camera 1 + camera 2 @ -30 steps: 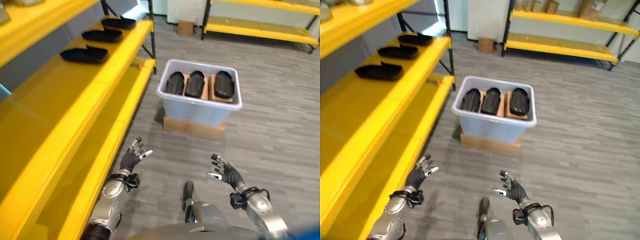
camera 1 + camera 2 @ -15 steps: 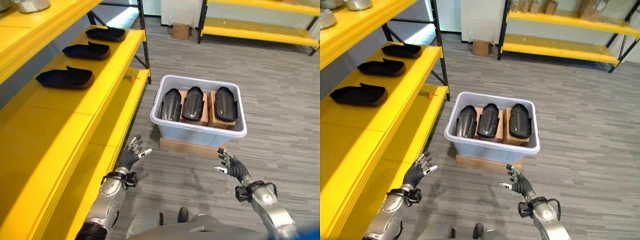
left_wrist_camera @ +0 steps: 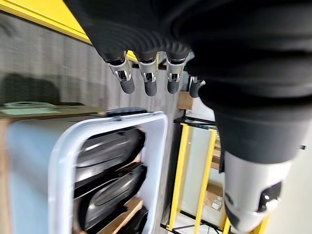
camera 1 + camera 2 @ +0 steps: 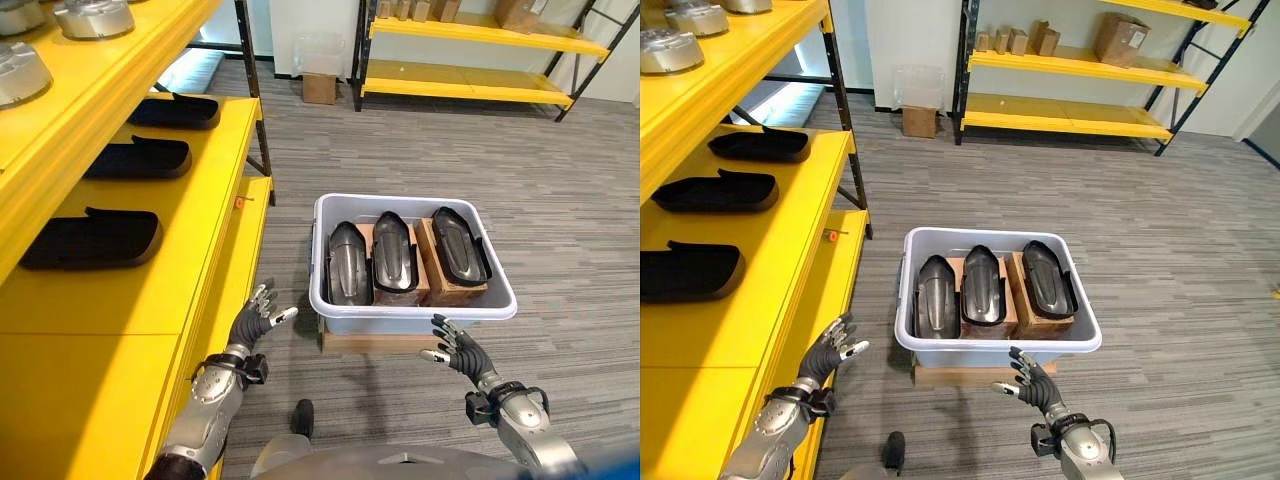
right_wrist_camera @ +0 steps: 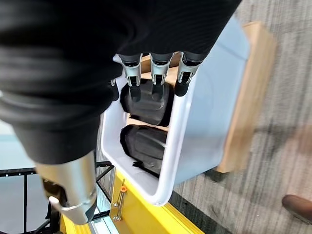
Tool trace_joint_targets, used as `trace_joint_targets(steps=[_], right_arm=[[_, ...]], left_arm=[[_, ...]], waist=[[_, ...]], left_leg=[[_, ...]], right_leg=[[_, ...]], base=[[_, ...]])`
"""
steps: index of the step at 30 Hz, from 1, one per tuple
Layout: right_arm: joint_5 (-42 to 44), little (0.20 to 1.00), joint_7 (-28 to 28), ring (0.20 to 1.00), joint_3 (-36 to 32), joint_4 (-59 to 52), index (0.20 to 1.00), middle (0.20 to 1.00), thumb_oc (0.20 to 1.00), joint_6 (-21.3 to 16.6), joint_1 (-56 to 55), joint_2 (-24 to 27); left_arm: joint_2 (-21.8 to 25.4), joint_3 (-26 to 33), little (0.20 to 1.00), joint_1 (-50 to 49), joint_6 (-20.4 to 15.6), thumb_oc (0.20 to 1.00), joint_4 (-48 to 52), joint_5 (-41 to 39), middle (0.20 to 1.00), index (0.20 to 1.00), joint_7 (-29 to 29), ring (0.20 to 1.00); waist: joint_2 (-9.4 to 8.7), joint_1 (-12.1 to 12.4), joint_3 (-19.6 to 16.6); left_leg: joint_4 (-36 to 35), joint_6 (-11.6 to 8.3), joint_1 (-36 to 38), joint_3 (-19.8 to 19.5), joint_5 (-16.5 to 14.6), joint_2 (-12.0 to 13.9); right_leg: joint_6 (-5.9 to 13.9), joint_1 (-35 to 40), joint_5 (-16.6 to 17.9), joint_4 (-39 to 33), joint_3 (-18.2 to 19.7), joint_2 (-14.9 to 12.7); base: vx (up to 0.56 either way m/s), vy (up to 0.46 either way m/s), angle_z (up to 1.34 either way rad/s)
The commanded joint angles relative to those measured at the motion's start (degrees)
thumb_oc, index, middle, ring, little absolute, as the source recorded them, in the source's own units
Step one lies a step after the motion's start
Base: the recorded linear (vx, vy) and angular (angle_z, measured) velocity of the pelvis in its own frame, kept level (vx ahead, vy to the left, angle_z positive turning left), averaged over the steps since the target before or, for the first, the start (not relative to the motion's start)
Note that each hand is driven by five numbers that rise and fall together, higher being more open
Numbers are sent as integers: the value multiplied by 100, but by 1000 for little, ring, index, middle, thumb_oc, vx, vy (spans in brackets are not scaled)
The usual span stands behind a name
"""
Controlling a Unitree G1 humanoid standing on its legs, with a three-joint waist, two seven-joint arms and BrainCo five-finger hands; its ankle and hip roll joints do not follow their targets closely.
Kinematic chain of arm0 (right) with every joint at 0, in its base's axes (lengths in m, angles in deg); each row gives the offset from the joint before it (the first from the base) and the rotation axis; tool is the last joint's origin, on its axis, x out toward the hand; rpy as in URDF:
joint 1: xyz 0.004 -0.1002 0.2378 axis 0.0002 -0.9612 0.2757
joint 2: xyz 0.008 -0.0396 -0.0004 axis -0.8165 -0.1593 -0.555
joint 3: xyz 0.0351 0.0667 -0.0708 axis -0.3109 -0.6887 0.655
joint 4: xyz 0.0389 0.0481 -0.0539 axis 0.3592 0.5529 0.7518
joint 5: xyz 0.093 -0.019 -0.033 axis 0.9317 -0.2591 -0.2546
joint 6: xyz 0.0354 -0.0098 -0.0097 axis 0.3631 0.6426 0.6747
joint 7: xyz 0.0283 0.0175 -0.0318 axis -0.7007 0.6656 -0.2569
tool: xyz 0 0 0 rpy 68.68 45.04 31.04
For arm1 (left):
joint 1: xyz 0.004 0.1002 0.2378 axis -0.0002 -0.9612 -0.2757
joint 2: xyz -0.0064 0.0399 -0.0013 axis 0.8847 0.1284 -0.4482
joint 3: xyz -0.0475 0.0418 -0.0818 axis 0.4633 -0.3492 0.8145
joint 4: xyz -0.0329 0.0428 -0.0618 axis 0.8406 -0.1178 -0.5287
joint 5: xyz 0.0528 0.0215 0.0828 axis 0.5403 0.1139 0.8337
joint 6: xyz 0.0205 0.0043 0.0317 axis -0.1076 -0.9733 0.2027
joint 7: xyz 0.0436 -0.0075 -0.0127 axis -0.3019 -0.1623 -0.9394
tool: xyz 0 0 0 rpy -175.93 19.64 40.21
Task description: Move parts from the plastic box to the shelf.
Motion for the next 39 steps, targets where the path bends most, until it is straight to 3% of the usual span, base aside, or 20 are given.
trace_joint_targets(steps=[1, 7, 8, 9, 12, 14, 15, 16, 19, 20, 21, 24, 25, 31, 39], right_arm=[[-57, 1000, -62, 1000, -48, -244, 1000, 1000, 1000, -211, 279, 109], [-97, 1000, -79, 1000, 55, -259, 1000, 1000, 1000, -208, 345, 62], [-108, 1000, -70, 1000, 77, -254, 1000, 1000, 1000, -217, 376, 40], [-108, 1000, -69, 1000, 77, -253, 1000, 1000, 1000, -218, 379, 40], [-108, 1000, -81, 1000, 134, -235, 1000, 1000, 1000, -223, 390, -2], [-116, 1000, -105, 1000, 161, -291, 1000, 1000, 1000, -230, 361, -3], [-80, 1000, -72, 1000, 170, -334, 1000, 1000, 1000, -231, 321, -45], [-74, 1000, -66, 1000, 162, -347, 1000, 1000, 1000, -235, 318, -49], [-139, 1000, -44, 1000, 165, -329, 1000, 1000, 1000, -226, 333, -74], [-173, 1000, -40, 1000, 165, -313, 1000, 1000, 1000, -215, 332, -72], [-245, 1000, -106, 1000, 174, -352, 1000, 1000, 1000, -178, 294, -49], [-212, 1000, -137, 1000, 167, -340, 1000, 1000, 1000, -168, 275, -61], [-194, 1000, -178, 1000, 160, -373, 1000, 1000, 1000, -172, 266, -20], [101, 1000, -65, 1000, 45, -423, 1000, 1000, 1000, -277, 291, 158], [326, 1000, -37, 1000, -55, -563, 1000, 1000, 1000, -375, 316, 361]], left_arm=[[18, 100, 1000, -137, -237, 1000, 448, -64, 1000, 1000, -49, 1000], [42, 121, 1000, -130, -227, 1000, 463, -35, 1000, 1000, -21, 1000], [51, 99, 1000, -98, -215, 1000, 444, -21, 1000, 1000, -3, 1000], [50, 100, 1000, -95, -215, 1000, 442, -21, 1000, 1000, -3, 1000], [75, 80, 1000, -47, -223, 1000, 421, 22, 1000, 1000, 10, 1000], [117, 50, 1000, -24, -222, 1000, 394, 55, 1000, 1000, 4, 1000], [121, 67, 1000, -48, -207, 1000, 398, 16, 1000, 1000, 0, 1000], [131, 86, 1000, -57, -215, 1000, 403, -17, 1000, 1000, 1, 1000], [151, 104, 1000, -74, -241, 1000, 388, -90, 1000, 1000, 20, 1000], [144, 132, 1000, -122, -238, 1000, 399, -81, 1000, 1000, 16, 1000], [127, 199, 1000, -190, -266, 1000, 337, -16, 1000, 1000, 5, 1000], [108, 218, 1000, -209, -267, 1000, 287, 8, 1000, 1000, -24, 1000], [77, 272, 1000, -246, -276, 1000, 274, 34, 1000, 1000, -49, 1000], [6, 366, 1000, -243, -308, 1000, 242, -197, 1000, 1000, 16, 1000], [-103, 415, 1000, -368, -351, 1000, 312, -353, 1000, 1000, -40, 1000]], waist=[[83, 248, 21], [116, 240, 15], [149, 204, 71], [147, 207, 67], [182, 129, 223], [305, 34, 350], [368, 48, 335], [381, 69, 310], [305, 83, 329], [286, 72, 333], [156, 45, 280], [92, 44, 261], [54, 64, 179], [199, 42, 96], [448, -19, 135]], left_leg=[[287, -335, 255, 131, -541, 254], [342, -224, 317, 164, -676, 154], [386, -162, 339, 146, -728, 148], [390, -161, 329, 150, -730, 146], [480, -73, 352, 92, -755, 137], [503, -38, 426, -14, -769, 194], [457, -78, 513, -16, -827, 262], [445, -127, 528, -14, -866, 308], [425, -335, 682, -46, -1041, 431], [414, -364, 750, -50, -1085, 462], [325, -485, 963, -84, -1143, 549], [270, -531, 1040, -42, -1159, 592], [194, -644, 1116, -84, -1138, 776], [162, -982, 872, -199, -799, 1364], [54, -1187, 690, -133, -397, 1675]], right_leg=[[14, -141, 1036, -136, -143, 106], [117, -277, 1090, 253, -175, 16], [160, -517, 1174, 739, -162, 12], [161, -541, 1162, 768, -154, 10], [261, -1066, 1639, 1690, -43, 65], [208, -1449, 1751, 2294, 33, 50], [138, -1448, 1775, 1870, -180, -438], [119, -1411, 1812, 1561, -227, -704], [343, -1287, 2321, 250, -447, -1375], [424, -1216, 2506, 58, -501, -1460], [599, -1168, 2658, -53, -251, -1429], [642, -1101, 2584, -67, -312, -1376], [660, -1071, 2434, 18, -455, -1251], [401, -816, 1679, -188, -935, -784], [224, -978, 1424, -213, -896, -437]], base=[[72, 69, 11], [57, 76, 2], [15, 83, 2], [-4, 81, -6], [-23, 63, -5], [74, 28, 13], [164, -94, 17], [175, -187, 9], [147, -241, 1], [235, -399, 0], [187, -302, 4], [134, -237, 28], [156, -298, 35], [74, -276, 13], [25, -130, 3]])
